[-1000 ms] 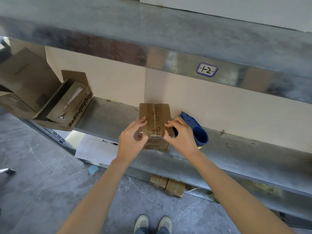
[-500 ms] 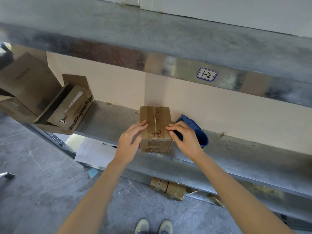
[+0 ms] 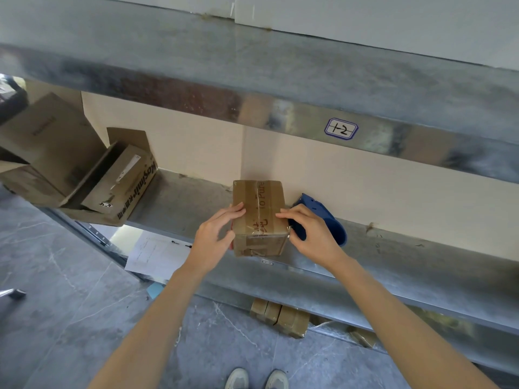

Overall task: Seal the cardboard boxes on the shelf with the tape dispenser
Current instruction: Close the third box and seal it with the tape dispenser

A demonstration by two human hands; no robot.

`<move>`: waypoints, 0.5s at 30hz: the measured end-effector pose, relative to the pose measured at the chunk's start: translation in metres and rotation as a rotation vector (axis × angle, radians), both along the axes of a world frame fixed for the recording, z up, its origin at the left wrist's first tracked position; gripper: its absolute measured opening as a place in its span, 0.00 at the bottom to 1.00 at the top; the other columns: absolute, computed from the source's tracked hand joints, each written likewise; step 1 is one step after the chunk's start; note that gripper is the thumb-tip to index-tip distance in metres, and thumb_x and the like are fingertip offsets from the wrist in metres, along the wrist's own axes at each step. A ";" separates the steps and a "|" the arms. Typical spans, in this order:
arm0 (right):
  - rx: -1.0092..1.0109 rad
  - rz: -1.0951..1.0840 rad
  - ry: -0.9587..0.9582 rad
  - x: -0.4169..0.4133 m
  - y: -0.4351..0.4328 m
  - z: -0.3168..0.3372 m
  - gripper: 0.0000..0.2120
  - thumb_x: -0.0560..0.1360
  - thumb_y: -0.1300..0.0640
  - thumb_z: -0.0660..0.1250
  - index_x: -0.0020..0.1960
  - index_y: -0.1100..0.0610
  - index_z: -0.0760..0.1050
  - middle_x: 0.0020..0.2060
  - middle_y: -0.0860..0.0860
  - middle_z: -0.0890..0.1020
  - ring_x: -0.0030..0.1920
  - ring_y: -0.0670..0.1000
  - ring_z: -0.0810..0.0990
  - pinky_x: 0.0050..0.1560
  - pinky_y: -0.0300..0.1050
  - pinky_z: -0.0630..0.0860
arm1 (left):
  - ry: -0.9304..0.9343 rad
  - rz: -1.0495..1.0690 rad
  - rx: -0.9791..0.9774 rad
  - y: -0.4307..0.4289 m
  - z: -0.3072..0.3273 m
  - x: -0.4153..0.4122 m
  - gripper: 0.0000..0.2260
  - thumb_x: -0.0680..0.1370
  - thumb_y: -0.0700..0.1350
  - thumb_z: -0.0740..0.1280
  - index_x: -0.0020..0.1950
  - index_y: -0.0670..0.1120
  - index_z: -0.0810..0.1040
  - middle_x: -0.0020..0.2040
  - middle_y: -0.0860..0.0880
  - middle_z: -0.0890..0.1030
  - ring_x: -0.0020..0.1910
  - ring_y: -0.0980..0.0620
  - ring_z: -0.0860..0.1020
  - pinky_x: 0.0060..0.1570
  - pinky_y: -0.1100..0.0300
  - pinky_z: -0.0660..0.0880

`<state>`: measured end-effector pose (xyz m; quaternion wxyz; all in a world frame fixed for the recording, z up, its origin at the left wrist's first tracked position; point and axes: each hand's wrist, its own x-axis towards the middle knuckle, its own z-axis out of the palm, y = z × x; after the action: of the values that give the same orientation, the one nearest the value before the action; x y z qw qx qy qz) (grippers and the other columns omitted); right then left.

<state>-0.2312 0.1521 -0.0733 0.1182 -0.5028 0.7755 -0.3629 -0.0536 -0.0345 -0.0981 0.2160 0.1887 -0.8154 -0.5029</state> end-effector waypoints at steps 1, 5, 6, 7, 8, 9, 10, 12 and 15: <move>-0.013 -0.007 0.006 0.000 0.000 -0.001 0.19 0.77 0.68 0.66 0.64 0.54 0.78 0.55 0.45 0.77 0.62 0.42 0.75 0.62 0.30 0.69 | 0.003 0.001 0.003 0.000 0.000 0.000 0.26 0.74 0.31 0.60 0.68 0.50 0.78 0.70 0.59 0.75 0.73 0.58 0.69 0.65 0.38 0.74; -0.074 -0.046 0.030 0.003 -0.003 -0.003 0.17 0.77 0.70 0.65 0.62 0.57 0.80 0.54 0.49 0.79 0.60 0.37 0.73 0.60 0.27 0.69 | 0.016 0.007 0.006 0.000 0.000 -0.001 0.25 0.77 0.28 0.60 0.68 0.48 0.79 0.70 0.57 0.75 0.73 0.57 0.69 0.64 0.38 0.74; -0.090 -0.060 0.030 0.004 -0.004 -0.004 0.16 0.77 0.71 0.65 0.61 0.57 0.80 0.53 0.49 0.79 0.59 0.35 0.73 0.59 0.27 0.69 | 0.023 0.010 0.010 0.000 -0.002 -0.001 0.25 0.77 0.27 0.60 0.68 0.48 0.79 0.70 0.57 0.75 0.72 0.57 0.69 0.63 0.37 0.75; -0.107 -0.074 0.031 0.005 -0.004 -0.005 0.16 0.77 0.71 0.64 0.61 0.58 0.80 0.53 0.48 0.78 0.59 0.33 0.73 0.59 0.27 0.69 | 0.031 0.012 0.014 0.000 -0.004 -0.001 0.25 0.77 0.27 0.60 0.68 0.48 0.79 0.70 0.58 0.75 0.72 0.57 0.70 0.62 0.37 0.76; -0.124 -0.085 0.031 0.006 -0.005 -0.006 0.16 0.77 0.71 0.64 0.60 0.58 0.80 0.53 0.48 0.78 0.58 0.31 0.73 0.58 0.27 0.69 | 0.037 0.014 0.016 -0.001 -0.005 -0.002 0.24 0.78 0.27 0.60 0.68 0.48 0.79 0.70 0.58 0.75 0.72 0.57 0.70 0.61 0.36 0.76; -0.134 -0.092 0.027 0.007 -0.005 -0.007 0.16 0.78 0.72 0.64 0.60 0.59 0.80 0.52 0.48 0.78 0.58 0.29 0.73 0.58 0.27 0.69 | 0.042 0.018 0.016 -0.001 -0.006 -0.002 0.24 0.78 0.28 0.60 0.67 0.48 0.79 0.69 0.58 0.76 0.72 0.57 0.70 0.60 0.36 0.76; -0.139 -0.097 0.023 0.008 -0.004 -0.007 0.15 0.78 0.72 0.64 0.60 0.59 0.80 0.52 0.48 0.78 0.58 0.29 0.73 0.58 0.27 0.69 | 0.045 0.024 0.011 0.000 -0.006 -0.002 0.23 0.78 0.28 0.60 0.67 0.48 0.79 0.69 0.58 0.76 0.71 0.57 0.71 0.61 0.37 0.76; -0.143 -0.110 0.007 0.010 -0.004 -0.007 0.15 0.78 0.71 0.63 0.60 0.60 0.80 0.52 0.49 0.79 0.59 0.31 0.74 0.58 0.27 0.69 | 0.052 0.042 -0.013 0.002 -0.006 -0.004 0.22 0.79 0.28 0.60 0.66 0.47 0.80 0.69 0.56 0.77 0.71 0.58 0.71 0.63 0.39 0.75; -0.135 -0.125 -0.029 0.012 -0.006 -0.005 0.14 0.79 0.69 0.62 0.59 0.59 0.81 0.51 0.47 0.78 0.57 0.39 0.77 0.56 0.28 0.70 | 0.063 0.095 -0.055 0.007 -0.004 -0.007 0.19 0.79 0.29 0.61 0.64 0.46 0.81 0.67 0.55 0.78 0.69 0.61 0.73 0.69 0.48 0.72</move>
<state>-0.2194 0.1466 -0.0779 0.0722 -0.4549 0.7773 -0.4285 -0.0607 -0.0278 -0.1025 0.2703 0.2054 -0.8117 -0.4752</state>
